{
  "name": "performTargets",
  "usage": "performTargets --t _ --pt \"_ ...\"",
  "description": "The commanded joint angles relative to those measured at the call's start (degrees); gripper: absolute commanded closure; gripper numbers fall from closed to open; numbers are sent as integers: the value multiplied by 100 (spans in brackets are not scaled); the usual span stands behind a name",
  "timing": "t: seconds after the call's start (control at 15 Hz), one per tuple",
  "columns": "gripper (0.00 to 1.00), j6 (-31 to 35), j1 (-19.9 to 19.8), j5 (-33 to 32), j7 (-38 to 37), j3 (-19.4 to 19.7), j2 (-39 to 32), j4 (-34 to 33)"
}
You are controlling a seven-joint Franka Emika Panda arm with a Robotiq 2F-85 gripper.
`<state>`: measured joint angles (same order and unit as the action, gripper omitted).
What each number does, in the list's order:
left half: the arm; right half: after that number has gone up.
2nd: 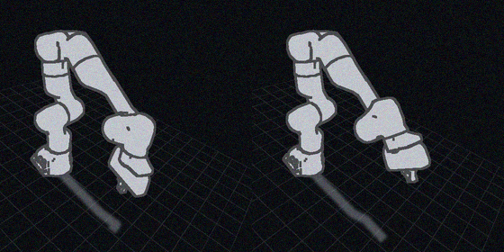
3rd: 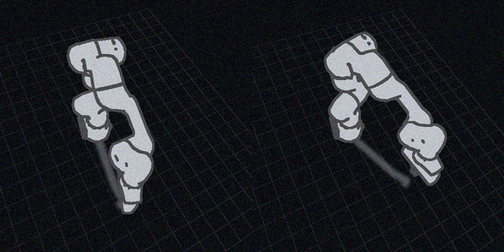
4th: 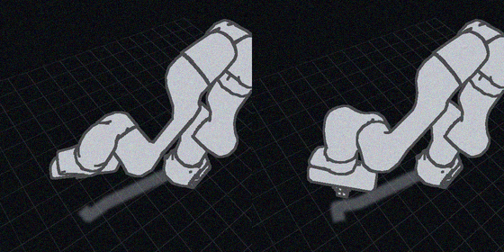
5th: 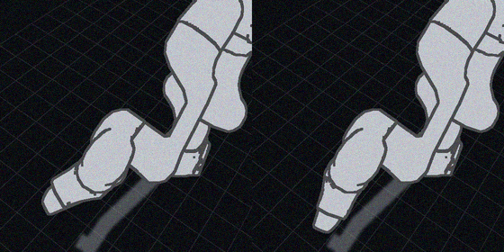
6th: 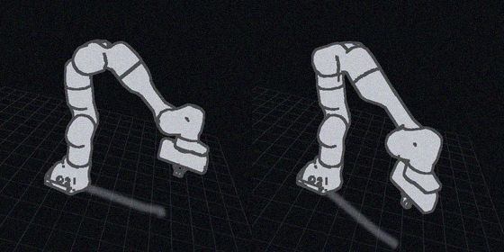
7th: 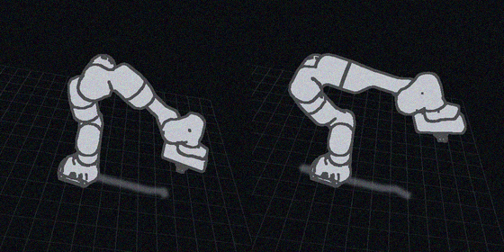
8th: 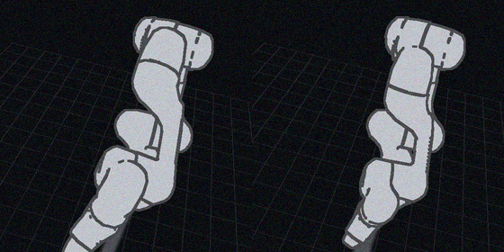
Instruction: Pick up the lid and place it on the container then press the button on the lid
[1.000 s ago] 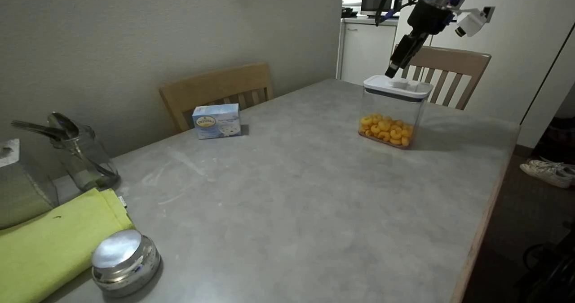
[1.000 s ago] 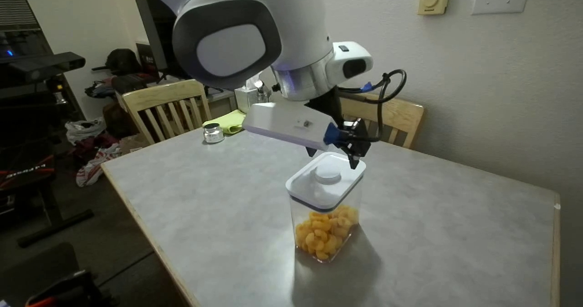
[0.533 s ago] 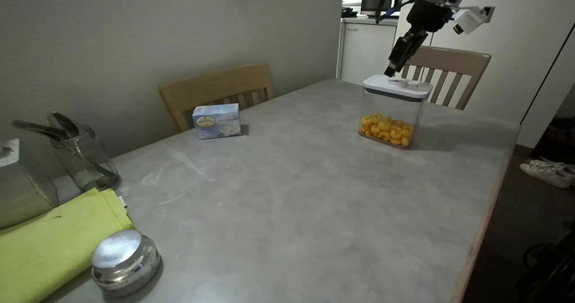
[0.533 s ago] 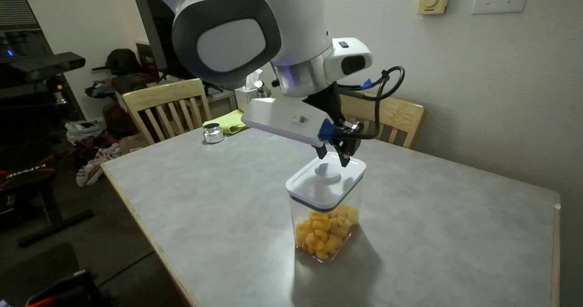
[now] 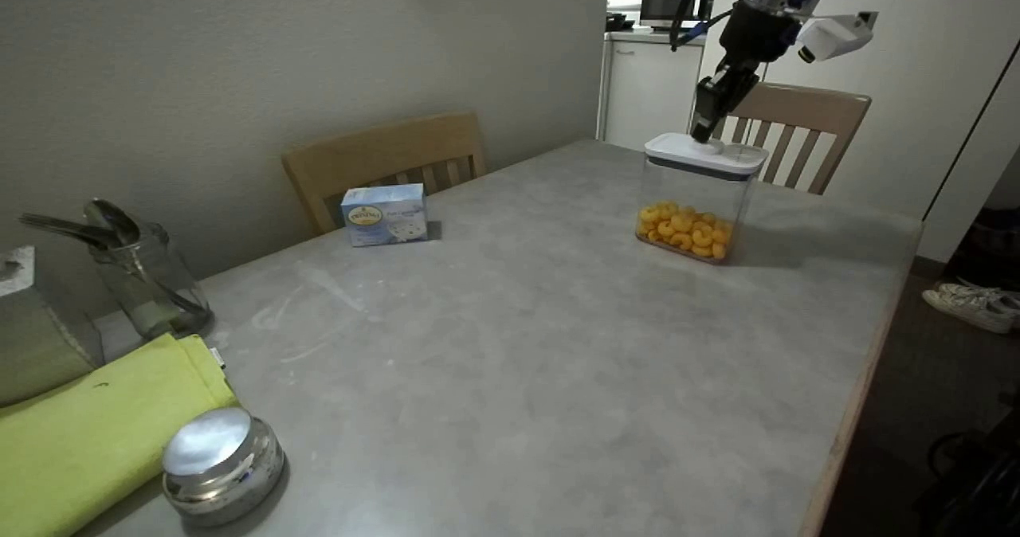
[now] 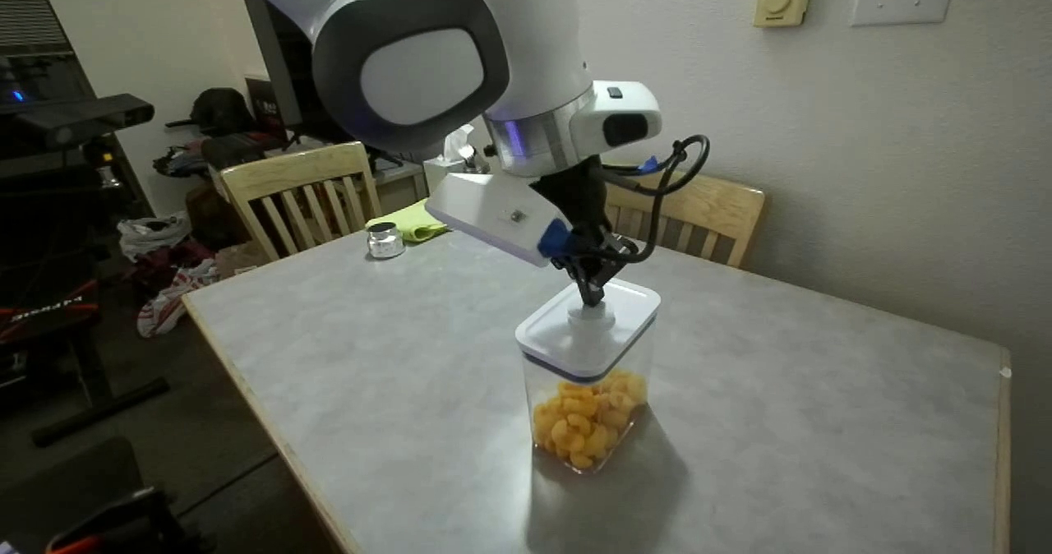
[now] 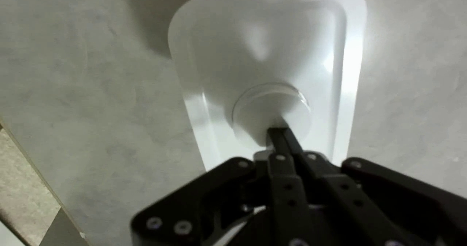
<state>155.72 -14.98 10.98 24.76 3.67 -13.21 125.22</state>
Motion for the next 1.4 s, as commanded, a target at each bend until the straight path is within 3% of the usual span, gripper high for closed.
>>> performTargets --t 0.0,0.67,1.2,1.33 --pt "100 -166 42 -66 -321 40 -41 -9" --pt "100 -94 -145 466 -333 -83 -639 -192" --pt "100 -149 289 -670 -997 176 243 16" --pt "100 -206 271 -632 -903 84 307 -20"
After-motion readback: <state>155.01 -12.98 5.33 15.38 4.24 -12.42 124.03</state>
